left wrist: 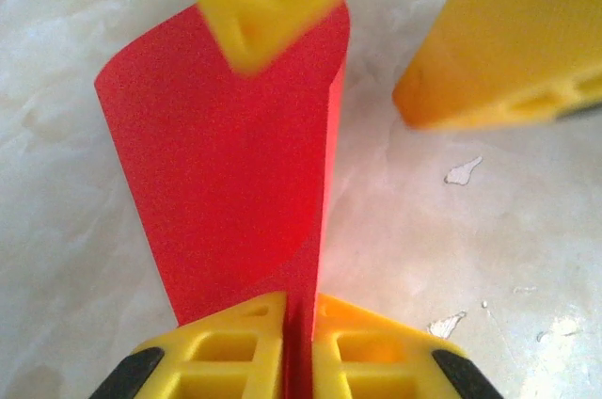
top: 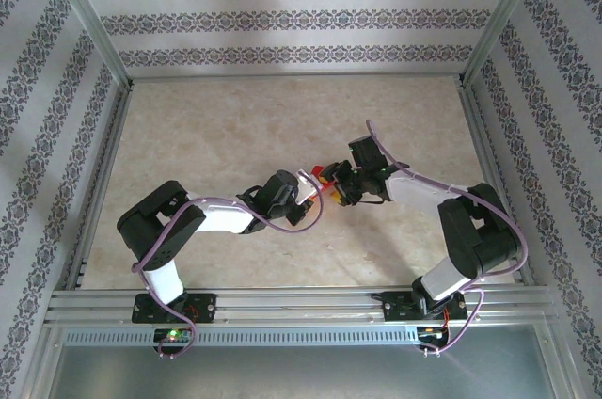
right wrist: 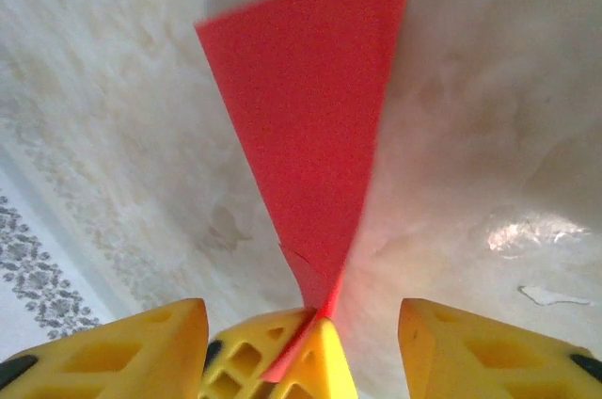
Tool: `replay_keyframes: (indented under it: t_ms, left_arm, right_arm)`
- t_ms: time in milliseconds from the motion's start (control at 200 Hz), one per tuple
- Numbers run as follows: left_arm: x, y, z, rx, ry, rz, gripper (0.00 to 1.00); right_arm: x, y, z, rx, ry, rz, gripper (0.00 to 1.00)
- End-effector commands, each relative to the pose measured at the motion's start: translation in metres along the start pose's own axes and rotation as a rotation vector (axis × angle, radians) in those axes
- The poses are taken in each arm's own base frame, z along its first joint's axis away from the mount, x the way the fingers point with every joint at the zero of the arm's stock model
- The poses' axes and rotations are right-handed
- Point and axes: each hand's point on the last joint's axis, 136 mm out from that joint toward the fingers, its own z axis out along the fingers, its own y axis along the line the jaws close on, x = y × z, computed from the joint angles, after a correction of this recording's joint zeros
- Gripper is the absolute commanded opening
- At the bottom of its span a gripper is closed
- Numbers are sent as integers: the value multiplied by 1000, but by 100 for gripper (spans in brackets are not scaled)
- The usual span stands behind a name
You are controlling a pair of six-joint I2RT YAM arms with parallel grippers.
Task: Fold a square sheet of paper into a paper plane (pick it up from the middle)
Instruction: Fold the wing for the fifth time at the center of the table.
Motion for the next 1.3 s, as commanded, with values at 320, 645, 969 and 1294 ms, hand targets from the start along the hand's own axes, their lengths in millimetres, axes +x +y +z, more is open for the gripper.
replay_keyframes:
  t_ms: [320, 645, 969, 1294]
  left_arm:
    - [2, -6, 1, 41, -22, -269, 2]
    - [3, 1, 2, 55, -40, -463, 3]
    - [6, 6, 4, 102, -18, -625, 0]
    - [-2, 11, 1, 160, -6, -766, 0]
  right_arm:
    - [-44, 6, -53, -93, -219, -209, 76]
    - [-33, 3, -38, -169, -165, -397, 70]
    - [-28, 0, -32, -224, -153, -443, 67]
    - [-16, -1, -16, -233, -76, -499, 62]
